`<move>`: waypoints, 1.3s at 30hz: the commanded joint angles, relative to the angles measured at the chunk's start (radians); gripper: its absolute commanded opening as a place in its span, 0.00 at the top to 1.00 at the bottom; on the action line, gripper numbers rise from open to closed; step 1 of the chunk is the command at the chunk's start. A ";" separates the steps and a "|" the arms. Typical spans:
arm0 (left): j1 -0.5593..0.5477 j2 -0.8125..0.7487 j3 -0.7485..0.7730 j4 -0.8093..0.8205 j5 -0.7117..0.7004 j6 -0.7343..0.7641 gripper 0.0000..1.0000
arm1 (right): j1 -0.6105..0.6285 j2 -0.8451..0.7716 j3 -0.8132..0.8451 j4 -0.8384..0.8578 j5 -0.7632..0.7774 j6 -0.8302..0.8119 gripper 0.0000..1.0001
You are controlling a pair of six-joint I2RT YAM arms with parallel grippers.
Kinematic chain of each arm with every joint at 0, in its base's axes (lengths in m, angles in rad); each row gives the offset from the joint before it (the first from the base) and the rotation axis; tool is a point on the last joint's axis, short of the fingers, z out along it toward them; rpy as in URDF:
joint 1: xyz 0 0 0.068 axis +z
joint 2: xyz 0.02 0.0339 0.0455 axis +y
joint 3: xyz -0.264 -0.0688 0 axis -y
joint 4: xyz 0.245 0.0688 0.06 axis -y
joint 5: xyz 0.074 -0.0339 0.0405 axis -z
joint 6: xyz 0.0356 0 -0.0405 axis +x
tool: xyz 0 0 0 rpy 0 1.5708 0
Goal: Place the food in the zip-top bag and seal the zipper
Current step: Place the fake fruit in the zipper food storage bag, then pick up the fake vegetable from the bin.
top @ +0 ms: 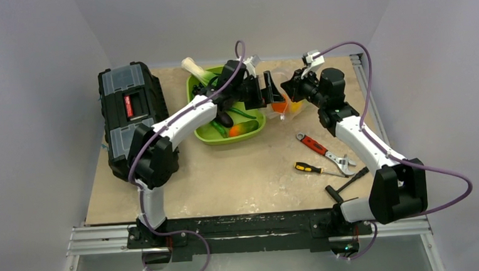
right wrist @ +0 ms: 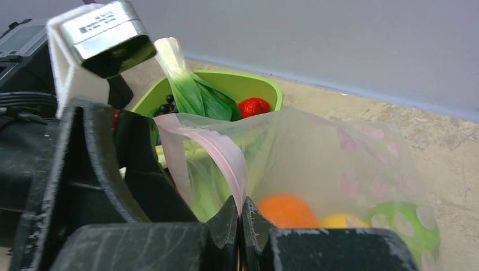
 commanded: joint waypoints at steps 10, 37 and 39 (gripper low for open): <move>0.033 -0.296 -0.109 -0.050 0.009 0.129 0.05 | 0.006 0.000 0.006 0.038 0.010 -0.013 1.00; 0.064 -0.285 -0.203 -0.413 -0.577 -0.086 0.14 | 0.006 0.020 0.014 0.038 0.002 -0.001 1.00; 0.065 -0.243 -0.190 -0.362 -0.575 -0.173 0.18 | 0.005 0.018 0.014 0.036 0.006 -0.004 1.00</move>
